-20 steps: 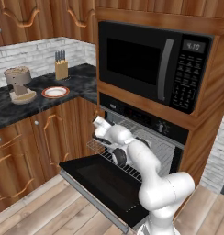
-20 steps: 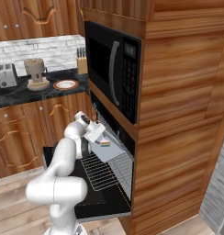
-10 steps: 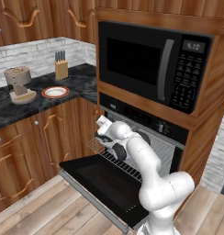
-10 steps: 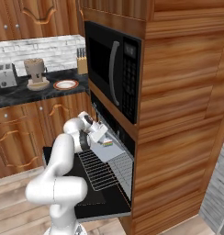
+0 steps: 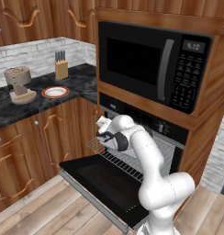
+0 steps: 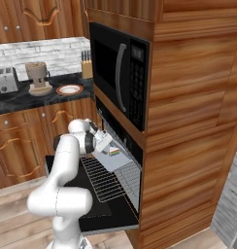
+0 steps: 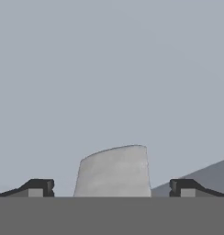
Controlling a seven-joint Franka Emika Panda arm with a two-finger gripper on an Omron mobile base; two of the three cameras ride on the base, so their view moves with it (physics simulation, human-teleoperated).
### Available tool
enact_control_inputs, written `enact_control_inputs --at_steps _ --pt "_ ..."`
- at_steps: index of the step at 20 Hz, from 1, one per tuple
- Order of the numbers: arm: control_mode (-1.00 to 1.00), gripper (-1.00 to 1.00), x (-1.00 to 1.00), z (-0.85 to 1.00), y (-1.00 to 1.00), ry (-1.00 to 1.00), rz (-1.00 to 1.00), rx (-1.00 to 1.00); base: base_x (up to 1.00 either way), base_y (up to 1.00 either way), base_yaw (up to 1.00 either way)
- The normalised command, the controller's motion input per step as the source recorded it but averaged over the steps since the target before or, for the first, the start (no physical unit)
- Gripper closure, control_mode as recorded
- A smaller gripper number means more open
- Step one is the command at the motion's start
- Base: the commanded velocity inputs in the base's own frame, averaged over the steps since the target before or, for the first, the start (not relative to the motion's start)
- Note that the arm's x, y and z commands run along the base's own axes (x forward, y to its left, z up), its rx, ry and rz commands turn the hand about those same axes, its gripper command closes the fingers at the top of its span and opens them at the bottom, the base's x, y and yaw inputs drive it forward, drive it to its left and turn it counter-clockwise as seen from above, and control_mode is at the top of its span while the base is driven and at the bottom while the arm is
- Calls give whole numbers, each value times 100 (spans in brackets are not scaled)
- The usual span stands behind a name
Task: Take the baked cake out of the oven and place it on the plate for cooling. Then close the oven door.
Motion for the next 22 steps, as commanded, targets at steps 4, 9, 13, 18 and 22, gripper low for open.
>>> enact_control_inputs --at_steps 4,9,13,18,22 --pt "-100 -100 -19 0 -21 0 6 0 0 0 0" --pt "-100 -100 -1 0 -18 0 12 0 0 0 0" --pt "-100 -100 0 0 -7 2 13 0 0 0 0" --pt "-100 -100 12 0 -6 3 14 0 0 0 0" --pt "-100 -100 13 0 0 6 13 0 0 0 0"
